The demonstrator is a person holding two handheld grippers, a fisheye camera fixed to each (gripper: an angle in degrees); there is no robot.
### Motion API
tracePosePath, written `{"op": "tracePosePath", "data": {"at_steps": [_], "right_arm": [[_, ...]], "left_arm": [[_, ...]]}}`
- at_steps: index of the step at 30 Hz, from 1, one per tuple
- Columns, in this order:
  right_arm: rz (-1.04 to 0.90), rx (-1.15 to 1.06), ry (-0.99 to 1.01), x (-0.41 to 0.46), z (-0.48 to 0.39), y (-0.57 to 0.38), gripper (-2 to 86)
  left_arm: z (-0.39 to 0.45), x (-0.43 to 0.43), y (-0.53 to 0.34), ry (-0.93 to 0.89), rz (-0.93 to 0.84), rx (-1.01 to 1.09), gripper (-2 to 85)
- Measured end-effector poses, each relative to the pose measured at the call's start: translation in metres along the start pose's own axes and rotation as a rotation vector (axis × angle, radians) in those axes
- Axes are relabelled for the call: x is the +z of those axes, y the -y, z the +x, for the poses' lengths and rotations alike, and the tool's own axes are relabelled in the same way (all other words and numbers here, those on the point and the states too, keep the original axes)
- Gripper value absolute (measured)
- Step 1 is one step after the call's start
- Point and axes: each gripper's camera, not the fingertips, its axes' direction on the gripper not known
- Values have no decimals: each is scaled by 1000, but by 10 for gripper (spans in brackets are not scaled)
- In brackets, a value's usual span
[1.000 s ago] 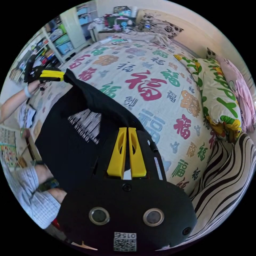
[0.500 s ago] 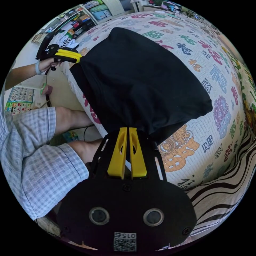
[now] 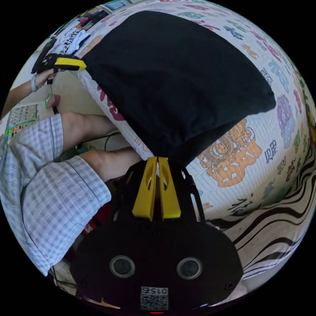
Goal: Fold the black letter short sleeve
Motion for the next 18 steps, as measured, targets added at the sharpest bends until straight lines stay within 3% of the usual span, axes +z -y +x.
{"op": "tracePosePath", "data": {"at_steps": [4, 7, 11, 18], "right_arm": [[148, 73, 69, -21, 2, 8, -6], [230, 37, 88, -18, -2, 44, -7], [89, 10, 162, 33, -3, 73, -9], [58, 179, 302, 53, 23, 50, -8]], "left_arm": [[-11, -28, -5, -132, 154, -94, -5], [-10, -12, 13, -232, 166, -85, -2], [-12, 30, 7, -242, 43, -90, -5], [-28, 30, -47, -261, 44, -177, -5]]}}
